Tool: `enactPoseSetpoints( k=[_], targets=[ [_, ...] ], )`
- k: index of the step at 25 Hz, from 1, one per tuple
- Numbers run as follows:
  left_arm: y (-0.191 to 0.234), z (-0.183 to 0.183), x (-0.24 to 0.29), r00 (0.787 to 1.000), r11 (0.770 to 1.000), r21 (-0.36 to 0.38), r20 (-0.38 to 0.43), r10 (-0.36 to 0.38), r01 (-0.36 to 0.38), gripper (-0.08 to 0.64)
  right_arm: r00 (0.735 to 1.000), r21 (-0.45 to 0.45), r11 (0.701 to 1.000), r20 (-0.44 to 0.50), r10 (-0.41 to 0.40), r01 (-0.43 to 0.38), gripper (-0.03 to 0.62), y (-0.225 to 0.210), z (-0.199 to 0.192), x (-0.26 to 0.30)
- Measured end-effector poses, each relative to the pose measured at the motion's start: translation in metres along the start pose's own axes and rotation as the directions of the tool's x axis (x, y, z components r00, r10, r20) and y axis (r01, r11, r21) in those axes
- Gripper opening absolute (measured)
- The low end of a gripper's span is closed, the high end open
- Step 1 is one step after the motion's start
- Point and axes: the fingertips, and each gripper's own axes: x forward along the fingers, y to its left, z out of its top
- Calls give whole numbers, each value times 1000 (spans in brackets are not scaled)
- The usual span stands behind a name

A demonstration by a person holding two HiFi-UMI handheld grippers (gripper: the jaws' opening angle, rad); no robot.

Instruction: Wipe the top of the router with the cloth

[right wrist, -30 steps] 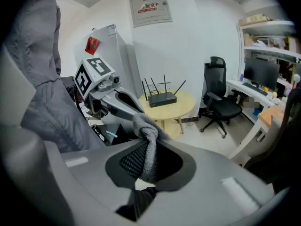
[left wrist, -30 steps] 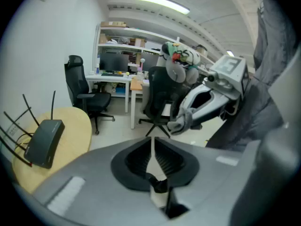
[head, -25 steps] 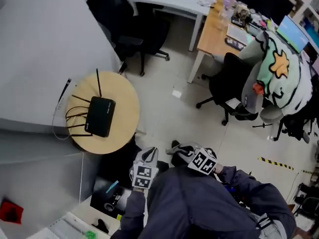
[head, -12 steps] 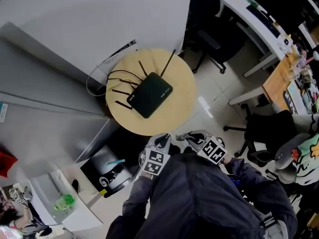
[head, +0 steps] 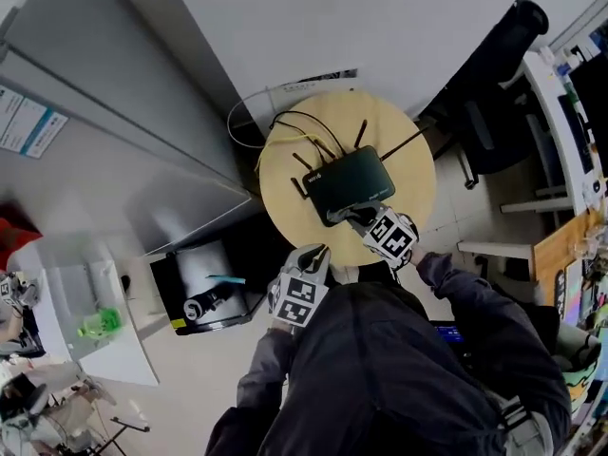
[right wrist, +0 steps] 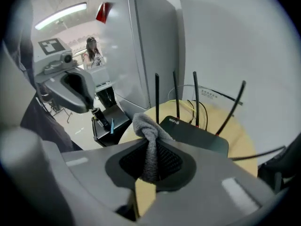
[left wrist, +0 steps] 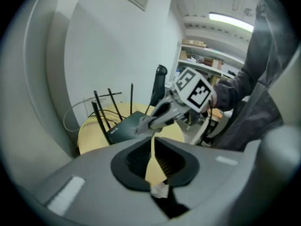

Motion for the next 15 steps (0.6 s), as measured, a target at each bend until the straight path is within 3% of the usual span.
enactPoseSetpoints(
  k=[6,10,15],
  targets=[
    [15,2,1,991,977,-165,-29,130,-133,21,991,-209,973,-115,73,-96,35,-56,38,79],
    [13,6,5,975,938,-267,-43,216,-220,14,980,-370,913,-163,117,-171,35,-66,53,115],
    [-1,6,9,950,878,-364,-87,299,-310,14,961,-467,846,-211,176,-258,35,-58,59,150]
  ],
)
